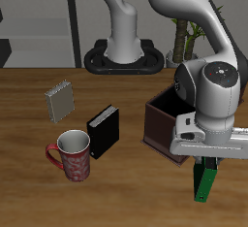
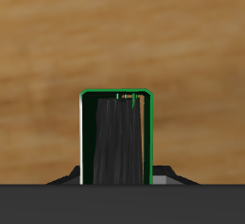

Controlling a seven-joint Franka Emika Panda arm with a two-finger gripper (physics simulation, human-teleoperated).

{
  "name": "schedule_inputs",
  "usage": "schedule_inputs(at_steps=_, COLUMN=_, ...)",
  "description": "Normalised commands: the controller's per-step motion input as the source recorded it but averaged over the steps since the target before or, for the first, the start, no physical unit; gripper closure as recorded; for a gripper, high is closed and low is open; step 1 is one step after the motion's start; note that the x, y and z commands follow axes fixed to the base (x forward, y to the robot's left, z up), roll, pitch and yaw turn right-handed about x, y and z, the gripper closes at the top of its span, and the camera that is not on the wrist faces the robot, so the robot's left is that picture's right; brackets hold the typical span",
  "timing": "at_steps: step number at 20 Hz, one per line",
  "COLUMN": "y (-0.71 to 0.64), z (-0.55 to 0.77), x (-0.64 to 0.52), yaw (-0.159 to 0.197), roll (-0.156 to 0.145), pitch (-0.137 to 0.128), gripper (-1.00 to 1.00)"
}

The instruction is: Place the green book into the left desk caddy's back compartment

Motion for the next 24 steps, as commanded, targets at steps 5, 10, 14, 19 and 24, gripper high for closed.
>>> schedule_inputs(at_steps=5, y=0.01, z=0.29, x=-0.08, yaw=0.014, roll=-0.003, pitch=-0.049, gripper=1.0)
schedule_inputs(at_steps=10, y=0.0, z=0.46, x=-0.16, yaw=-0.018, roll=-0.007, pitch=-0.062, gripper=1.0)
schedule_inputs(at_steps=14, y=-0.05, z=0.46, x=-0.24, yaw=-0.028, roll=-0.013, pitch=-0.042, gripper=1.0)
schedule_inputs(at_steps=19, y=-0.07, z=0.45, x=-0.26, yaw=0.008, roll=-0.008, pitch=-0.06, gripper=1.0)
schedule_inputs(at_steps=24, y=-0.21, z=0.68, x=-0.37, yaw=0.002, roll=-0.023, pitch=-0.089, gripper=1.0)
